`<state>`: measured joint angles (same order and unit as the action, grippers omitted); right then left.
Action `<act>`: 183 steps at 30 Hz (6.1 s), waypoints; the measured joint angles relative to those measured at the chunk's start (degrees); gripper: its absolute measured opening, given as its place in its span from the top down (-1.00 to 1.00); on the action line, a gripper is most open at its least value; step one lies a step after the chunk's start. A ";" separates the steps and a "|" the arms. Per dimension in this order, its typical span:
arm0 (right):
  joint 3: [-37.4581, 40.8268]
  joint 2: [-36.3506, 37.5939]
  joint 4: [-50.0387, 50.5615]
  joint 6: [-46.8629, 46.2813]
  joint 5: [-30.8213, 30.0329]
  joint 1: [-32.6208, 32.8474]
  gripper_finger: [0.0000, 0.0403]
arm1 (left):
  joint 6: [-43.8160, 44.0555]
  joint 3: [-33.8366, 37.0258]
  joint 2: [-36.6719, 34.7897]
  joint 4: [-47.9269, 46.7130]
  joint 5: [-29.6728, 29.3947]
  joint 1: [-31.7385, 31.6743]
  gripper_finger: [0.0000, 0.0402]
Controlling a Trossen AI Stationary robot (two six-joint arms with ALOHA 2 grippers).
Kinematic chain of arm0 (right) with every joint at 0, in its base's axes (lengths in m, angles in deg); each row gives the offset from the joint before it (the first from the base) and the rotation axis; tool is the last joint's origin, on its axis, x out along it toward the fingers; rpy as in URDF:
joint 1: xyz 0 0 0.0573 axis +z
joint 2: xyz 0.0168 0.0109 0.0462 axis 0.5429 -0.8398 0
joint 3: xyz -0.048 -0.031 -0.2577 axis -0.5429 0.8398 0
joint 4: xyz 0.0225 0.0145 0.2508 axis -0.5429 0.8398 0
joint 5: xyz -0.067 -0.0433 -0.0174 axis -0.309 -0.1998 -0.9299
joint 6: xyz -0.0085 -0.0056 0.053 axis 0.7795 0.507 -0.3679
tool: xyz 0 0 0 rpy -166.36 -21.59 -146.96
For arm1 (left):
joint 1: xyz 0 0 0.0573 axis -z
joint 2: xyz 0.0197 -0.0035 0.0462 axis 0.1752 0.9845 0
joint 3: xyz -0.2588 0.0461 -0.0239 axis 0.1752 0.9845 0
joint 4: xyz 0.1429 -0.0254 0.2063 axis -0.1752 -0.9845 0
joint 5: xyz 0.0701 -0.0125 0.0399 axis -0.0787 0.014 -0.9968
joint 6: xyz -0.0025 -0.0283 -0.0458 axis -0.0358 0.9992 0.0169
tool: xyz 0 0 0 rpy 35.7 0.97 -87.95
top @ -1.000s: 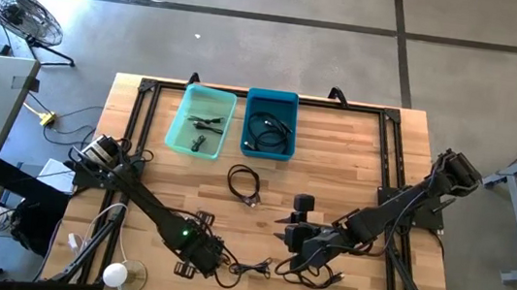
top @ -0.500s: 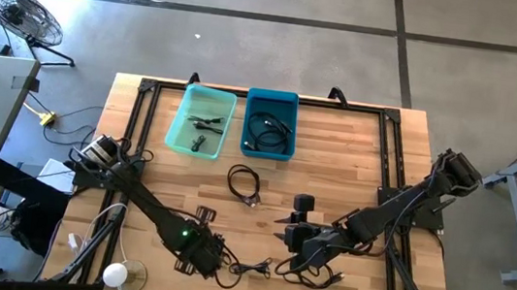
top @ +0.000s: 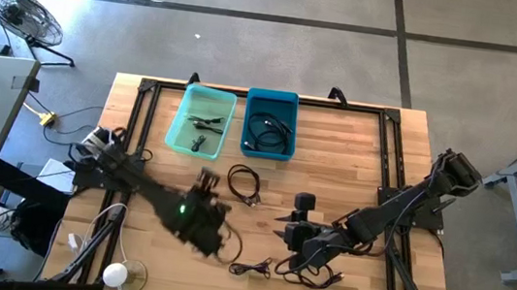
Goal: Pick & Place USB Port
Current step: Put the black USB cable into the green bin, then put the black HDMI cable into the blue bin
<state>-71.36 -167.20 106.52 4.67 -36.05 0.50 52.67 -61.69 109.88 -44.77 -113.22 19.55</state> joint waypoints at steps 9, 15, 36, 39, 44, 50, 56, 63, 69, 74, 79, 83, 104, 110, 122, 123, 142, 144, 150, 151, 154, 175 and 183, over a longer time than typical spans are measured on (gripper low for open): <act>0.00 0.02 0.99 -0.51 -0.27 0.02 0.31 | -11.26 1.87 -3.65 0.11 -4.38 -19.08 1.00; 0.02 0.02 3.20 -2.51 -0.25 0.04 0.31 | -13.67 4.16 -4.53 0.42 -1.08 -35.77 1.00; 0.17 0.02 6.76 -6.42 -0.62 0.02 0.31 | -24.52 20.80 -4.35 21.26 11.42 -58.44 1.00; 0.17 0.01 6.74 -6.42 -0.73 0.02 0.31 | -24.72 20.80 -4.35 22.52 11.80 -58.07 1.00; 0.17 0.02 6.76 -6.57 -0.71 0.02 0.31 | -27.62 20.80 -4.35 22.82 10.73 -58.00 0.99; 0.20 0.02 6.88 -6.57 -0.49 0.02 0.31 | -30.25 20.76 -4.35 22.78 9.94 -57.10 0.89; 0.20 0.01 6.96 -6.95 -0.47 0.02 0.31 | -30.21 19.72 -4.35 22.57 9.19 -56.07 0.57; 0.22 0.02 7.24 -7.47 -0.47 0.02 0.31 | -30.18 17.75 -4.35 21.47 9.01 -54.61 0.18; 0.22 0.00 7.83 -7.48 -0.90 0.02 0.31 | -30.23 13.97 -4.32 17.11 6.78 -50.95 0.08; 0.22 0.01 8.56 -7.49 -3.38 0.02 0.31 | -30.09 8.37 -4.32 11.73 6.75 -44.97 0.07; 0.22 0.00 8.70 -7.49 -3.92 0.00 0.31 | -27.60 0.78 -4.32 6.21 6.76 -36.22 0.07; 0.22 0.00 8.73 -7.65 -3.90 0.00 0.31 | -24.98 -5.03 -4.32 2.60 6.82 -27.32 0.07; 0.22 0.00 9.97 -10.48 -2.59 0.00 0.31 | -30.54 4.85 -4.35 18.65 14.53 7.20 0.07; 0.22 0.00 10.19 -10.22 -2.70 0.02 0.31 | -32.56 11.25 -4.35 21.50 11.01 2.31 0.07; 0.22 0.00 15.75 -14.67 -2.22 0.77 0.31 | -50.82 17.12 -4.32 31.44 20.60 -16.43 0.07; 0.22 0.00 16.58 -15.45 -2.22 0.88 0.31 | -51.43 17.70 -4.32 32.88 22.12 -18.26 0.07; 0.22 0.00 20.16 -19.95 -3.09 3.80 0.31 | -63.28 28.99 -4.32 54.01 39.08 -26.65 0.07; 0.22 0.00 20.16 -20.57 -3.09 3.80 0.31 | -63.29 29.96 -4.32 54.60 39.07 -26.68 0.07; 0.22 0.00 20.11 -20.58 -3.42 3.80 0.31 | -63.26 32.67 -4.32 57.72 38.94 -26.68 0.07; 0.22 0.00 20.11 -20.59 -3.57 3.80 0.31 | -63.25 33.01 -4.32 58.29 38.93 -26.68 0.07; 0.22 0.00 20.11 -20.58 -3.74 3.80 0.31 | -63.25 34.22 -4.32 60.18 38.79 -26.68 0.07; 0.22 0.00 20.07 -20.58 -3.91 3.80 0.31 | -57.53 43.10 -4.61 70.16 30.35 -26.48 0.51; 0.22 0.00 20.07 -20.45 -4.74 3.80 0.31 | -55.64 43.21 -4.39 72.29 27.94 -25.85 0.92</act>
<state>-71.14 -167.20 126.59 -15.78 -40.79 4.31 -2.97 -18.48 105.49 27.52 -85.28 -6.31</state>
